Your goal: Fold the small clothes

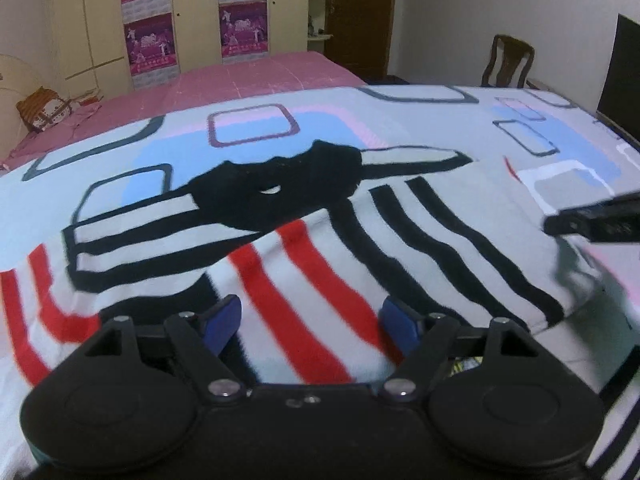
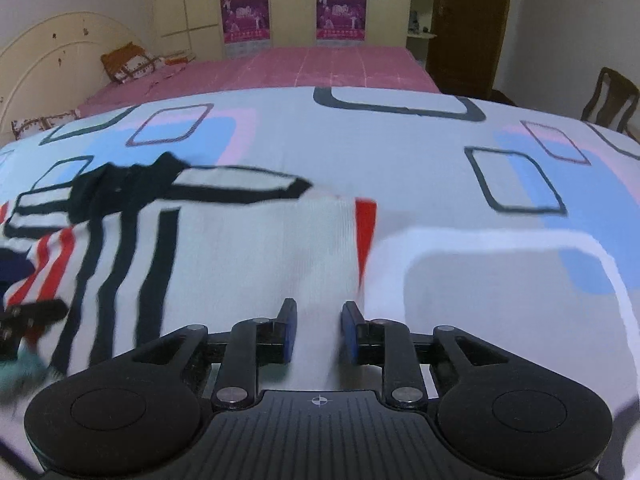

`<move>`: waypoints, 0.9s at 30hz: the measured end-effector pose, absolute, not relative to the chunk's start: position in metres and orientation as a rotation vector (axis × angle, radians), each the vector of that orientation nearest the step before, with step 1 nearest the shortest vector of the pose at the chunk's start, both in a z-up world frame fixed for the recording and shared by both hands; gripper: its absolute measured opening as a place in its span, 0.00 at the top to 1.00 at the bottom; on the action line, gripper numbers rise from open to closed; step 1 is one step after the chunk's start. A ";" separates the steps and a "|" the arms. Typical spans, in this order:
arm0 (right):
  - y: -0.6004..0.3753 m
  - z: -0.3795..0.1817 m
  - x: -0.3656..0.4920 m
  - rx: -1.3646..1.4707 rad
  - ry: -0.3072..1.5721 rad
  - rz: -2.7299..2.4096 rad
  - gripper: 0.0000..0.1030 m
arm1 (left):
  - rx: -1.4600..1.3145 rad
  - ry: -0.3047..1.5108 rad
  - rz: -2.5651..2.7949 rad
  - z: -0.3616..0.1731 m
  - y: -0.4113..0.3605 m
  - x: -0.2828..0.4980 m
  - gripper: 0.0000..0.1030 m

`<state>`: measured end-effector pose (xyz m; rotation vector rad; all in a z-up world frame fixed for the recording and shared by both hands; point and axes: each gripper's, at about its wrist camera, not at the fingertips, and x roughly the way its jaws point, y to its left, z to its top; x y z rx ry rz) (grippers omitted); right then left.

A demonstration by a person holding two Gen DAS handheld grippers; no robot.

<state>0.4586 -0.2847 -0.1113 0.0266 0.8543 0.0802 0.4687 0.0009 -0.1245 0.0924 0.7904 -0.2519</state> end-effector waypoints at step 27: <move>-0.241 -0.094 0.402 0.047 0.791 0.046 0.18 | -0.123 0.755 0.048 -0.109 0.144 0.392 0.18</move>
